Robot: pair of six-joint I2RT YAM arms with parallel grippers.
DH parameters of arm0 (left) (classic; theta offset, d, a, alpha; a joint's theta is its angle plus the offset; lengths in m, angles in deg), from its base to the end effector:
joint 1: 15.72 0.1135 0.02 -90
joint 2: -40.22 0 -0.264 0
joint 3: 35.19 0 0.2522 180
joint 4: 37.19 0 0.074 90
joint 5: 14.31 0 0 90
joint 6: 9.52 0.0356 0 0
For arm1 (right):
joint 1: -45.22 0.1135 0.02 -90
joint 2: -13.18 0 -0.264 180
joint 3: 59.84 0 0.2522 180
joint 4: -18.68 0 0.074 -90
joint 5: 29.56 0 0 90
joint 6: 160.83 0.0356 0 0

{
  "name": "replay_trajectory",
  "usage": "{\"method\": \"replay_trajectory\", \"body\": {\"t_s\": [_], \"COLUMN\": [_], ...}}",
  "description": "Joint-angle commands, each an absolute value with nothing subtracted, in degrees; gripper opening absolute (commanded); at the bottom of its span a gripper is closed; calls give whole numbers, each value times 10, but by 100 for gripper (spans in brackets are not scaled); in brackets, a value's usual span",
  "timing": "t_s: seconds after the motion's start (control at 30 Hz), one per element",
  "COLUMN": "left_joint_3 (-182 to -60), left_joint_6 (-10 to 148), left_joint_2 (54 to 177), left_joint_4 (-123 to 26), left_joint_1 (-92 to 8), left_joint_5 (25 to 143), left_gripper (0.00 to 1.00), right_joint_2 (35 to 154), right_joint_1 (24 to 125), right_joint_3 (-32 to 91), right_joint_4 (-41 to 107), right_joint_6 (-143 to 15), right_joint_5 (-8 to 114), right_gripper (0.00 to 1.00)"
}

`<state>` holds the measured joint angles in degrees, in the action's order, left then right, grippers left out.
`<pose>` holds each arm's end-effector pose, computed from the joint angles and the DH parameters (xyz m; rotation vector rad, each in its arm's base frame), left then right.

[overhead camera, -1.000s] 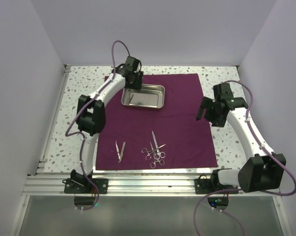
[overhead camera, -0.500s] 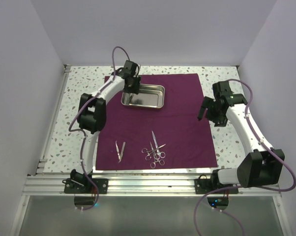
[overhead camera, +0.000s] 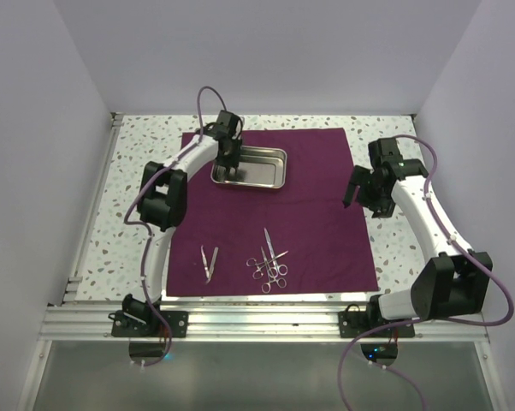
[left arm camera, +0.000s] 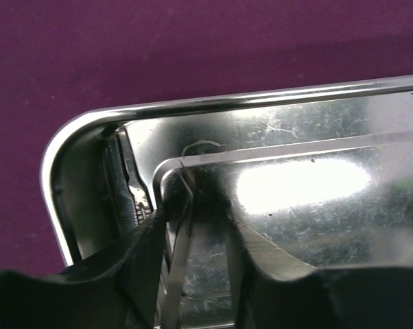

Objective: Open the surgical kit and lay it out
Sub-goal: Pick up the medical item from the container.

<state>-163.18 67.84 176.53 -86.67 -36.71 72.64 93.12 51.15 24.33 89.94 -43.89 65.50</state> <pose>0.4851 -0.1841 0.1667 0.1684 2.5792 -0.1499 0.2670 0.0246 0.2913 0.5223 2.6820 0.0413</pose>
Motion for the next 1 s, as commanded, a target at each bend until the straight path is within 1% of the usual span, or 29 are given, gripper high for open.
{"method": "replay_trajectory", "body": {"t_s": [0.0, 0.07, 0.1, 0.17, 0.2, 0.27, 0.47, 0.67, 0.87, 0.97], "left_joint_3": [-1643, -1643, -1645, -1644, -1645, -1648, -1669, -1727, -1688, -1607], "left_joint_6": [684, 684, 684, 684, 684, 683, 670, 651, 622, 610], "left_joint_2": [1789, 1792, 1792, 1793, 1794, 1795, 1790, 1761, 1668, 1590], "left_joint_4": [-860, -861, -862, -863, -863, -863, -857, -857, -863, -871], "left_joint_1": [-365, -365, -365, -365, -365, -364, -364, -364, -365, -369], "left_joint_5": [733, 734, 734, 734, 734, 733, 735, 729, 719, 713], "left_gripper": [40, 35, 29, 22, 12, 0, 0, 0, 0, 0], "right_joint_2": [933, 934, 935, 937, 938, 939, 940, 937, 961, 985], "right_joint_1": [508, 508, 508, 508, 508, 508, 507, 507, 506, 508], "right_joint_3": [263, 263, 263, 263, 264, 264, 259, 263, 300, 331], "right_joint_4": [904, 904, 903, 901, 901, 900, 895, 890, 883, 875], "right_joint_6": [-444, -444, -443, -443, -443, -443, -444, -450, -454, -450], "right_joint_5": [665, 664, 665, 664, 664, 663, 655, 652, 640, 625], "right_gripper": [82, 82, 82, 82, 82, 82, 82, 82, 82, 82]}}
